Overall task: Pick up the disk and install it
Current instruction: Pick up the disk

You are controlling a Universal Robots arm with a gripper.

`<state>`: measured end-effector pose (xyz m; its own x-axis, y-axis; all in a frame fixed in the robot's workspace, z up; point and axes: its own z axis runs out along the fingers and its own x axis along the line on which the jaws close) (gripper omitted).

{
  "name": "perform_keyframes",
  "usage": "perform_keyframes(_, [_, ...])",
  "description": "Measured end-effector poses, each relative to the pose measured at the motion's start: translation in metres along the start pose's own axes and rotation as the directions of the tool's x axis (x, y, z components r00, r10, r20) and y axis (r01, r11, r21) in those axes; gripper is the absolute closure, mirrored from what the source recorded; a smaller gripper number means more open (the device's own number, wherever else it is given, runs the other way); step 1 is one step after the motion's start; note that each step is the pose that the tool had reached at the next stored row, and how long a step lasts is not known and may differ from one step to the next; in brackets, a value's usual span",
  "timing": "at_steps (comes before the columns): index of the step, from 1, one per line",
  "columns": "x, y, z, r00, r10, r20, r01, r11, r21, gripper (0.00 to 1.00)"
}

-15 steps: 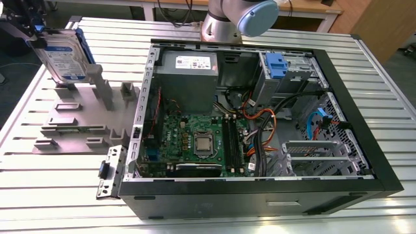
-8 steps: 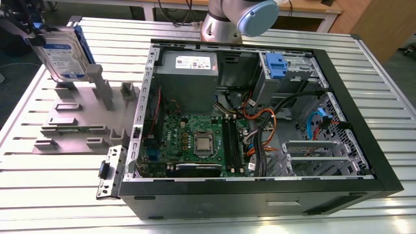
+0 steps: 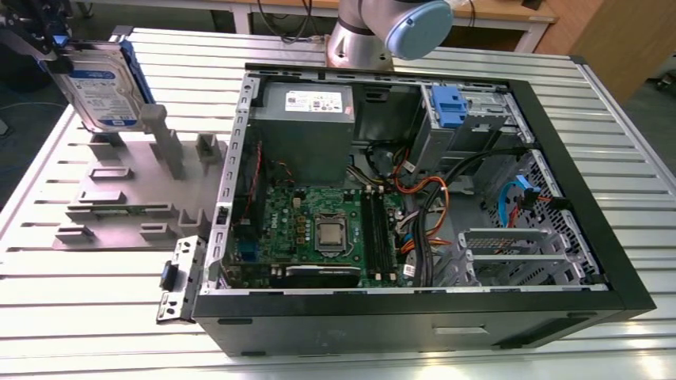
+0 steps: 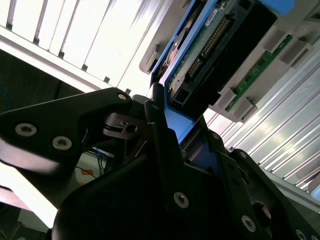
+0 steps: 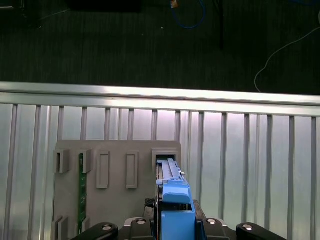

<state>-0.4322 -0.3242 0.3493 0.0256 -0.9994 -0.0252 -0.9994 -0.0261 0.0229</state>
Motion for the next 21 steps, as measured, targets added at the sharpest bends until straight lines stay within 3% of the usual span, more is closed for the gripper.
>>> perform_keyframes(10, [0.0,0.0001,-0.0009,1.0,0.0,-0.0001,0.0,1.0,-0.0003,0.64])
perform_keyframes(15, [-0.0002,0.0002,-0.0071,1.0,0.0,-0.0001,0.0,1.0,-0.0001,0.64])
perform_keyframes(21, [-0.0002,0.0002,-0.0099,1.0,0.0,0.0,0.0,1.0,0.0001,0.64])
